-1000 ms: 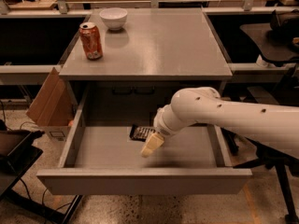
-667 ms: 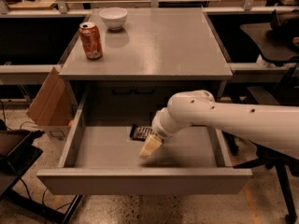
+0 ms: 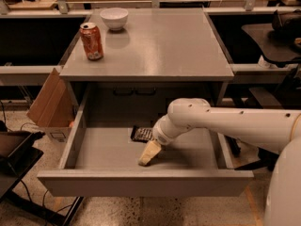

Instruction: Pick rxbar chocolate from top drawer and place on counter

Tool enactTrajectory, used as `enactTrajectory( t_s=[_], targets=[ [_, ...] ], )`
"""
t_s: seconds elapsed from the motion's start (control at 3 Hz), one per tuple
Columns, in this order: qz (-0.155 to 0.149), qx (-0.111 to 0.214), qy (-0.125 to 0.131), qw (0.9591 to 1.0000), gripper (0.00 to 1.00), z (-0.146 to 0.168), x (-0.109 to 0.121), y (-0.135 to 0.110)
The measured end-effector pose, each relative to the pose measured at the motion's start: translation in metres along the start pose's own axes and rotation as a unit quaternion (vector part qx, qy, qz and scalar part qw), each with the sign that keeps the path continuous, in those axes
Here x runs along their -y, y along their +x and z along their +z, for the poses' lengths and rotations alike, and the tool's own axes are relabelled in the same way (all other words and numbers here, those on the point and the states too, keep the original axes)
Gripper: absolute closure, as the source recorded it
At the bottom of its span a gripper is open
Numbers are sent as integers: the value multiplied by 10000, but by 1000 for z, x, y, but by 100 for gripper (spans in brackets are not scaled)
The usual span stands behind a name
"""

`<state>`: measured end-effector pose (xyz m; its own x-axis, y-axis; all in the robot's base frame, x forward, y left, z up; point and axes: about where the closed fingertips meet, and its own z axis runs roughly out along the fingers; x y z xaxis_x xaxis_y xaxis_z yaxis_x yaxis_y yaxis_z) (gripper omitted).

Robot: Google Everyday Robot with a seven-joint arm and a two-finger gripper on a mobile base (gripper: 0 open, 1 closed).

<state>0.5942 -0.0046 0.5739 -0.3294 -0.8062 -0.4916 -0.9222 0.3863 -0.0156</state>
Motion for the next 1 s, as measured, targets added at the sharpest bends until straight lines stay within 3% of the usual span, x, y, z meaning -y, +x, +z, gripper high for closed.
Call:
enactTrajectory(
  t_s=[0.67, 1.0],
  targets=[
    [6, 1, -9, 10000, 64, -13, 0, -8],
    [6, 1, -9, 10000, 96, -24, 0, -14]
  ],
)
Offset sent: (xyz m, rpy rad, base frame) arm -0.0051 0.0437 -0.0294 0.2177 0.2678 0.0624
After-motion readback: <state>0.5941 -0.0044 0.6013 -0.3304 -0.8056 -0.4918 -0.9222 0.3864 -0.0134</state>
